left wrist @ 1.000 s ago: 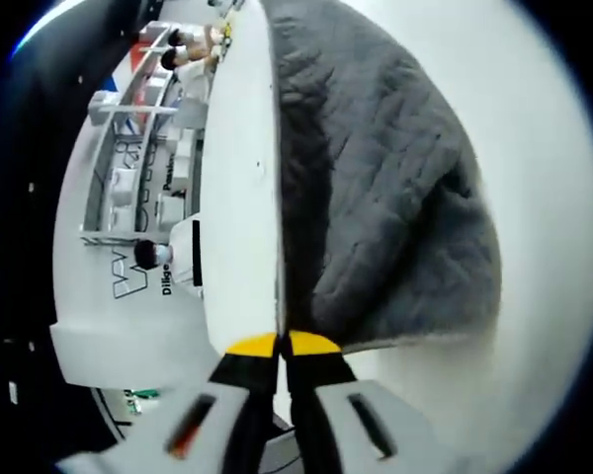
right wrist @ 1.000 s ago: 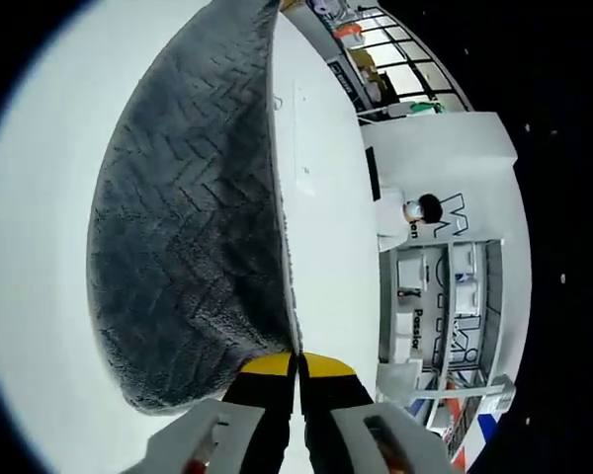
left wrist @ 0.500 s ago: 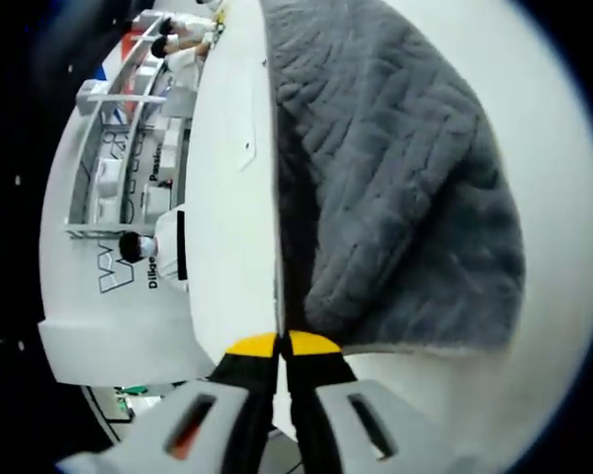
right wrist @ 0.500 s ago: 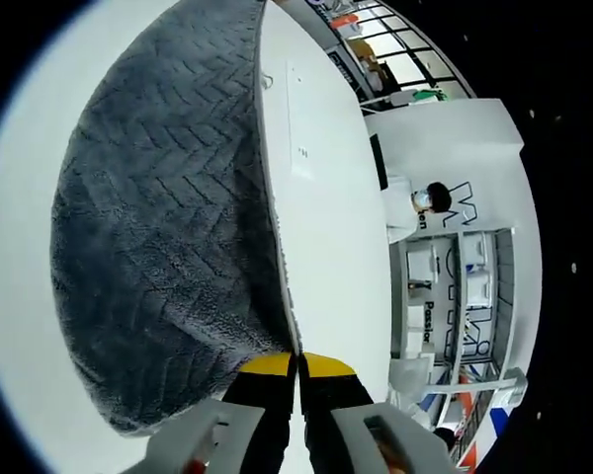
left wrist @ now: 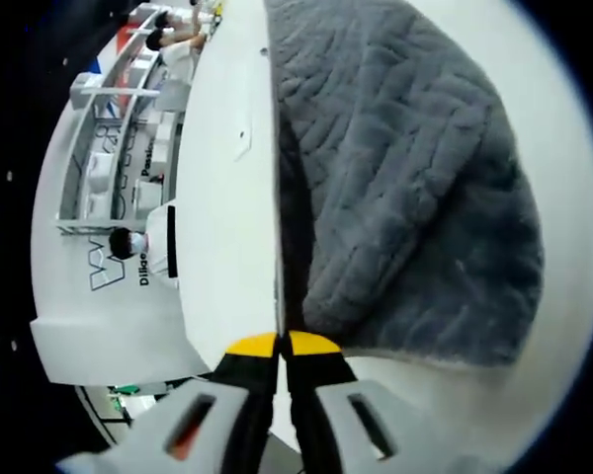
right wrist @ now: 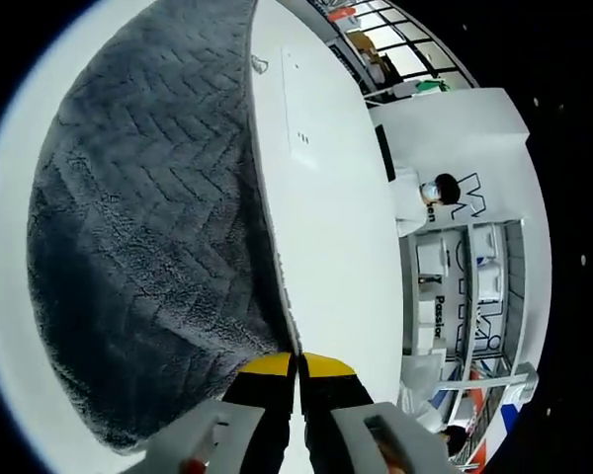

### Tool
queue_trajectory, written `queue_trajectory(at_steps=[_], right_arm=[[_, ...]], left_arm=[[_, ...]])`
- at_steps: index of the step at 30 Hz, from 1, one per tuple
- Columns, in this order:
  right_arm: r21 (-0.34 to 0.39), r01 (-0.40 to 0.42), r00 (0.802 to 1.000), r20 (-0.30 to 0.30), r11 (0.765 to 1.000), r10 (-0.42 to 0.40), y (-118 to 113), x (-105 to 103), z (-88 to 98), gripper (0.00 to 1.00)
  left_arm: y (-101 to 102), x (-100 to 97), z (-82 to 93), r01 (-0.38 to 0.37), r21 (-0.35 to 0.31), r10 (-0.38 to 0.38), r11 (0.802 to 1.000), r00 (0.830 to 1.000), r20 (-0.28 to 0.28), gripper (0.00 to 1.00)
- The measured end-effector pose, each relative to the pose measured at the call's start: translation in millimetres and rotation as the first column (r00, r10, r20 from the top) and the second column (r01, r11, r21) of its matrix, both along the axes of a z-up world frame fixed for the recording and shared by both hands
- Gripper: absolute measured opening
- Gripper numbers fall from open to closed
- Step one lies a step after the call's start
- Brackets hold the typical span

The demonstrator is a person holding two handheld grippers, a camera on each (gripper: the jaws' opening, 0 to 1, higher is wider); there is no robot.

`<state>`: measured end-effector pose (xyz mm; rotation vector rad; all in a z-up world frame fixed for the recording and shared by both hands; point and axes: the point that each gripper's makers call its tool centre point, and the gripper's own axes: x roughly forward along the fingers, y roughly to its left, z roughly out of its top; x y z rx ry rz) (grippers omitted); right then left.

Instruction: Fold the towel on the table until its edges align and the towel forms a compact rectangular stack.

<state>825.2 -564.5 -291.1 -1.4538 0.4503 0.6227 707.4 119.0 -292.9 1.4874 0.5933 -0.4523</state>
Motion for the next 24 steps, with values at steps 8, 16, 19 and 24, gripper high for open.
queue_trajectory(at_steps=[8, 16, 19, 24], right_arm=[[-0.005, 0.013, 0.999, -0.051, 1.000, -0.014, 1, 10, -20.7, 0.02], [-0.008, 0.017, 0.997, -0.075, 1.000, -0.017, 1, 17, -34.1, 0.02], [-0.011, 0.017, 0.996, -0.082, 1.000, -0.018, 2, 17, -38.7, 0.02], [-0.017, 0.017, 0.996, -0.089, 1.000, -0.018, 2, 19, -43.4, 0.02]], left_arm=[[0, 4.0, -19.7, -0.005, 0.035, 0.006, 0.999, 0.999, -0.046, 0.04], [2, 5.2, -23.1, -0.011, 0.034, 0.013, 0.999, 0.998, -0.055, 0.04], [1, 5.3, -26.2, -0.011, 0.035, 0.013, 0.999, 0.998, -0.059, 0.04], [2, 6.5, -33.4, -0.011, 0.047, 0.014, 0.999, 0.997, -0.070, 0.04]])
